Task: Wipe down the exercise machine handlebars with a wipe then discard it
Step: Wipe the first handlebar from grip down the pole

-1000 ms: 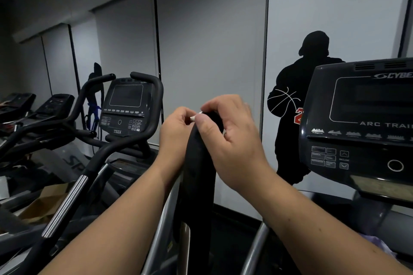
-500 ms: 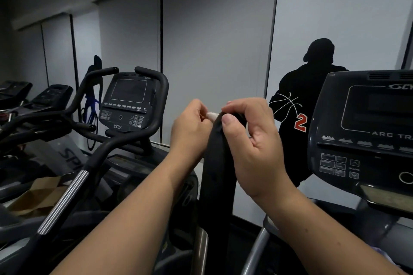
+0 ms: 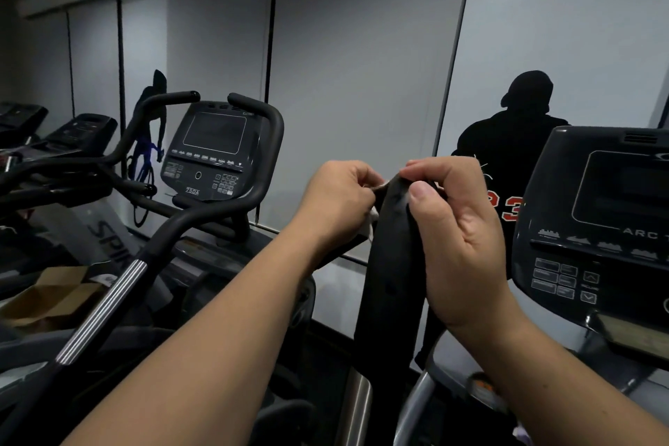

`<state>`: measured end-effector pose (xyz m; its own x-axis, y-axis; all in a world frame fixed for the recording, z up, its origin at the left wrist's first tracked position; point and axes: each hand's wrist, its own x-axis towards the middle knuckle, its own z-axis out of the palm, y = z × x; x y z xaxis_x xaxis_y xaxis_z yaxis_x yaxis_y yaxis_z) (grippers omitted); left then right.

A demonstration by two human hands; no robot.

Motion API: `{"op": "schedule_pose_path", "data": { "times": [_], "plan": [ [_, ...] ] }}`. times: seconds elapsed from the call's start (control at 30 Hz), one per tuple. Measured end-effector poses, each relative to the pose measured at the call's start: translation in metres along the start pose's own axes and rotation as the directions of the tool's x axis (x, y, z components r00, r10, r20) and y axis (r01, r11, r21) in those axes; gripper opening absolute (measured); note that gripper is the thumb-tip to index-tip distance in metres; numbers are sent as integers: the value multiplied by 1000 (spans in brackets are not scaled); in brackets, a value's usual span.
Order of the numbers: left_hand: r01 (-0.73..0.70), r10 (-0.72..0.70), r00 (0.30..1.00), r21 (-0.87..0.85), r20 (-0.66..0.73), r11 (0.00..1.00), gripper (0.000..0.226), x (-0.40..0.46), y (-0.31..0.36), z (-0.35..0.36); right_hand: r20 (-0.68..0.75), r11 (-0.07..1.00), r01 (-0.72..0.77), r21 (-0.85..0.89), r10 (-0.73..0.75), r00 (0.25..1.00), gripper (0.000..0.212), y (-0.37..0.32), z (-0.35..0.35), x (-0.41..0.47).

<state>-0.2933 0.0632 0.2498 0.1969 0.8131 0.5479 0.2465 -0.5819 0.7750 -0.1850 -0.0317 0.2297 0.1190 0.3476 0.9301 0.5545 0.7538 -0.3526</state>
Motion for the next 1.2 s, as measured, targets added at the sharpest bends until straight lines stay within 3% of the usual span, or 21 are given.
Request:
{"op": "schedule_pose_path", "data": {
  "times": [0.13, 0.27, 0.4, 0.67, 0.87, 0.97, 1.1, 1.2],
  "plan": [
    [67, -70, 997, 90, 23, 994, 23, 11, -7, -1, 6, 1000, -14, 4, 14, 1000, 18, -1, 0, -1],
    [62, -59, 997, -46, 49, 997, 21, 13, 0, 3, 21, 1000, -15, 10, 14, 1000, 19, 0, 0, -1],
    [118, -127, 980, 67, 150, 991, 25, 24, -8, -4, 29, 999, -38, 22, 37, 999, 22, -1, 0, -2],
    [179, -181, 963, 27, 202, 983, 29, 30, -9, -6, 36, 999, -47, 13, 47, 998, 23, 0, 0, -2],
    [131, -120, 987, -100, 111, 986, 24, 22, -14, -1, 36, 999, -37, 22, 36, 999, 23, 3, 0, -2],
    [74, -74, 996, -8, 42, 997, 25, 20, -21, 2, 33, 999, -33, 26, 32, 999, 23, 4, 0, -2],
    [-107, 123, 988, 164, -92, 981, 20, 3, -17, 13, 25, 999, -37, 38, 36, 999, 23, 4, 1, -2],
    [-74, 88, 983, 89, -160, 993, 25, 3, -27, 12, 27, 999, -41, 34, 40, 999, 23, 5, 0, -2]
  ]
}}
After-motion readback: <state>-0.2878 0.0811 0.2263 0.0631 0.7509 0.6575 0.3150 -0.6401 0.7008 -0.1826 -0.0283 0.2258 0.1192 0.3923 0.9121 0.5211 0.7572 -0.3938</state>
